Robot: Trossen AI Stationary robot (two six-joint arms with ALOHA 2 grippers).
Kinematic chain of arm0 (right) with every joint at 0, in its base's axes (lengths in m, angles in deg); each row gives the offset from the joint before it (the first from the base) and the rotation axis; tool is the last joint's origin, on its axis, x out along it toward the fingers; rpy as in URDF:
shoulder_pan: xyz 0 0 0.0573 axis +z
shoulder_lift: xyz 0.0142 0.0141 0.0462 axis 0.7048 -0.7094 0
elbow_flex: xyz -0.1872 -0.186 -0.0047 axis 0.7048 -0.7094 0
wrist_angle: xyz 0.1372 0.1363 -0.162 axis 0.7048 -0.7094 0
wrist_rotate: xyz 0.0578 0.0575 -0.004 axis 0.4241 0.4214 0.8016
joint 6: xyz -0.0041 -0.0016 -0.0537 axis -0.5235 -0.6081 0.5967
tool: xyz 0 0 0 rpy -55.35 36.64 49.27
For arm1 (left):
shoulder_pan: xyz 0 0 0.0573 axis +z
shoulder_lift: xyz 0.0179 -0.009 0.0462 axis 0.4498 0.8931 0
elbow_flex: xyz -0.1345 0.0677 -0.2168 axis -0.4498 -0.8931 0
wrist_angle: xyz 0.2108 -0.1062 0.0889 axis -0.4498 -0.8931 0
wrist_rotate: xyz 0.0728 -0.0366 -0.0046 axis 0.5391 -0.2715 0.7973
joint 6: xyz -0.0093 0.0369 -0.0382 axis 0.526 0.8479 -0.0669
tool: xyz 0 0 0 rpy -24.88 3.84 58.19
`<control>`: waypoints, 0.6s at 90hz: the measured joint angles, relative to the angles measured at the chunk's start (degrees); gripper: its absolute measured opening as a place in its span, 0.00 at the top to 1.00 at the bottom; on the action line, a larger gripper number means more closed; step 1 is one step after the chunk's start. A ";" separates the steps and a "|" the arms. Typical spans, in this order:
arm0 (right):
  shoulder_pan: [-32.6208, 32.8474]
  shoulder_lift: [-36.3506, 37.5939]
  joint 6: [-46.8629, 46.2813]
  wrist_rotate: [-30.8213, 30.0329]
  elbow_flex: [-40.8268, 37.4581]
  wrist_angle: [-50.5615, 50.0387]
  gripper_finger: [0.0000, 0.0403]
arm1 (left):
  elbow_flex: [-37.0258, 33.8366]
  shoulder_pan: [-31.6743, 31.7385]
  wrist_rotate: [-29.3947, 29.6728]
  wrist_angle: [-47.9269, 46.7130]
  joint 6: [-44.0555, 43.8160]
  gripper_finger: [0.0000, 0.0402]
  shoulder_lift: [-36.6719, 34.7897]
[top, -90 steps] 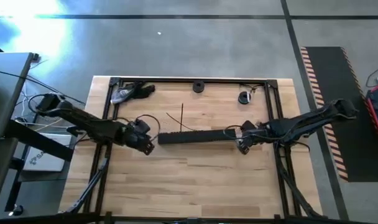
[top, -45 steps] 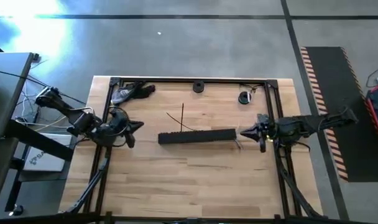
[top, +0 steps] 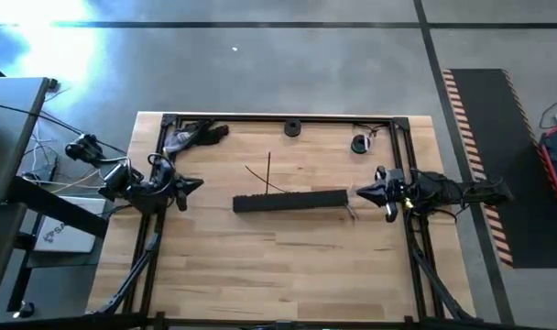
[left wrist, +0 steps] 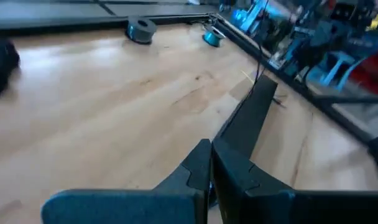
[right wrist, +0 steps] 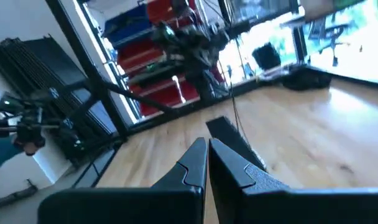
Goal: Ziptie cables
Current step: Return to Home Position
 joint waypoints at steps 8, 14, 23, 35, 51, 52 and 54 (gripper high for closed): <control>-2.03 -0.32 -0.22 0.71 0.00 -0.98 1.00 | -5.32 0.07 -0.18 7.13 2.88 1.00 -5.09; -3.41 -0.30 -0.82 1.33 0.00 -1.90 1.00 | -6.53 0.62 -0.83 11.74 8.00 1.00 -7.13; -5.47 -0.33 -2.09 5.19 0.00 -2.82 1.00 | -8.36 2.85 -1.35 21.51 17.65 1.00 -8.83; -7.82 -0.23 -3.41 11.20 0.00 -1.97 1.00 | -14.81 9.26 -12.42 41.88 29.10 1.00 -8.54; -10.24 -0.24 -2.87 14.40 0.00 -2.56 1.00 | -14.66 18.90 -21.15 41.72 33.94 1.00 -5.70; -10.33 -0.24 -2.68 14.40 0.00 -2.61 1.00 | -14.66 19.34 -22.08 41.69 34.47 1.00 -5.63; -10.46 -0.25 -2.25 14.44 0.00 -2.71 1.00 | -14.66 20.20 -24.18 41.66 35.78 1.00 -5.50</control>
